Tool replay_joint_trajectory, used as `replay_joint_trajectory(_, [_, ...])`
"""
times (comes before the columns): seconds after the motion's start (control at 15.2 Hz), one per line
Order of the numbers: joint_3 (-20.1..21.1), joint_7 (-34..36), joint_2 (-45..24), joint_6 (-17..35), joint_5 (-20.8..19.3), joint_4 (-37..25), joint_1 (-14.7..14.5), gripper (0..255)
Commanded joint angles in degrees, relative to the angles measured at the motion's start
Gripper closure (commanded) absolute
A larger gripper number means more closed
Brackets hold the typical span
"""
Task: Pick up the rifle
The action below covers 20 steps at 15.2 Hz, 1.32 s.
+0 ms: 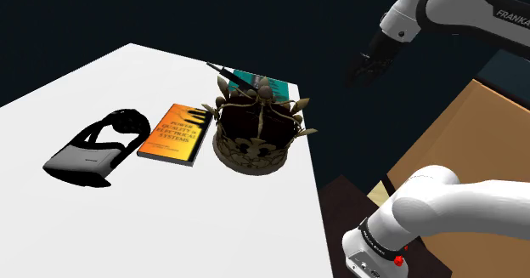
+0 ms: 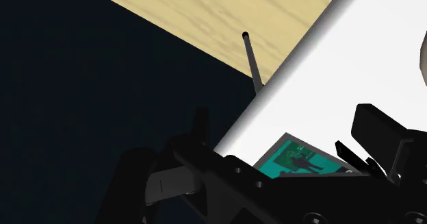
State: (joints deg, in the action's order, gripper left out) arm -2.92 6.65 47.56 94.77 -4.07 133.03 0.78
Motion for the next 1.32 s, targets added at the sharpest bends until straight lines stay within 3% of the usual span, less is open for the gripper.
replay_joint_trajectory(0.0, [0.0, 0.0, 0.0, 0.0, 0.0, 0.0, 0.0, 0])
replay_joint_trajectory(0.66, [-5.1, -16.3, -17.2, 16.1, 3.4, -4.4, -8.2, 0])
replay_joint_trajectory(1.25, [-7.7, -32.6, -33.4, 24.5, 10.7, -13.7, -15.4, 0])
